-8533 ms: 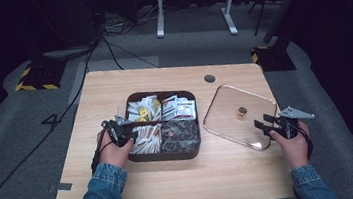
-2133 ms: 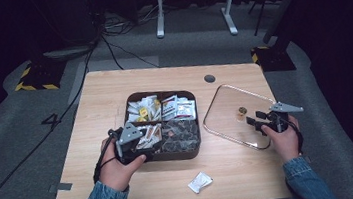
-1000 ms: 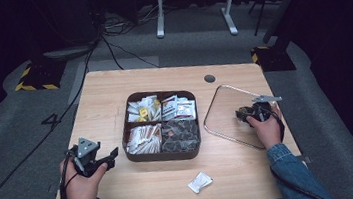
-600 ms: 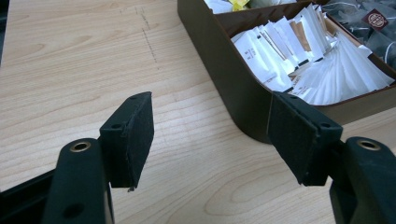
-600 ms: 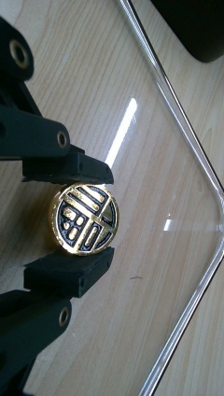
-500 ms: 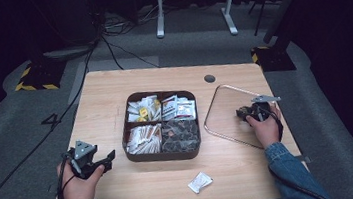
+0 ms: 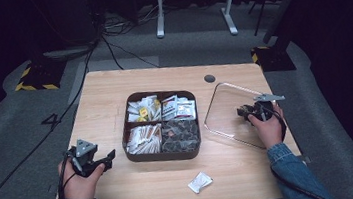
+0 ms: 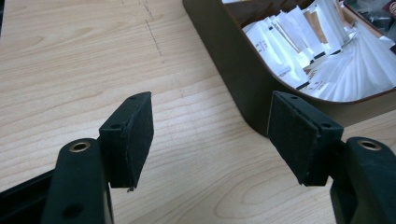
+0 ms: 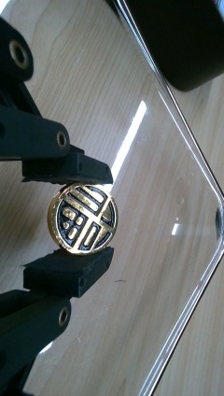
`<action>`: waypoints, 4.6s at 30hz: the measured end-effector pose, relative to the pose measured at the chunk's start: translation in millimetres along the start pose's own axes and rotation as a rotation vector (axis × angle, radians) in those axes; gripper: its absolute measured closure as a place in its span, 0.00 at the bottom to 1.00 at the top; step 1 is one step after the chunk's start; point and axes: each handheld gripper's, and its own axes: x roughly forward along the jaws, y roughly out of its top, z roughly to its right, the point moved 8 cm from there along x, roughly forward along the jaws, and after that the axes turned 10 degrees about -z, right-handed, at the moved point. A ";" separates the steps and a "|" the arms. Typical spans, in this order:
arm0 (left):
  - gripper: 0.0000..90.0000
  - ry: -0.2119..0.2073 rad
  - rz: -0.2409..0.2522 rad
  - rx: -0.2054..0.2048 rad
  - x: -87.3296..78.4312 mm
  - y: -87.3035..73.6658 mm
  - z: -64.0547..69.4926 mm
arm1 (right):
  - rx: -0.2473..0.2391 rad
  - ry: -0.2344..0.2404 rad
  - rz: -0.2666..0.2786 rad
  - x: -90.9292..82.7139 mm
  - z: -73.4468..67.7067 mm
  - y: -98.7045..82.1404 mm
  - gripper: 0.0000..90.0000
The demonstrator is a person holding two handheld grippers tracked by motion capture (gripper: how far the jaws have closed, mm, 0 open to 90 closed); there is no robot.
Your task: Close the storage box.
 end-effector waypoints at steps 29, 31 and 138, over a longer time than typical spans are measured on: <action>0.33 0.017 -0.091 -0.040 33.1 -30.0 -14.2 | -0.056 0.169 0.048 -34.8 -72.4 73.4 0.66; 0.33 0.017 -0.095 -0.041 33.9 -30.7 -15.2 | -0.067 0.175 0.045 -36.2 -80.2 79.0 0.66; 0.27 0.054 -0.079 0.011 49.5 -25.1 -15.8 | -0.276 0.270 -0.113 59.0 -271.6 103.8 0.66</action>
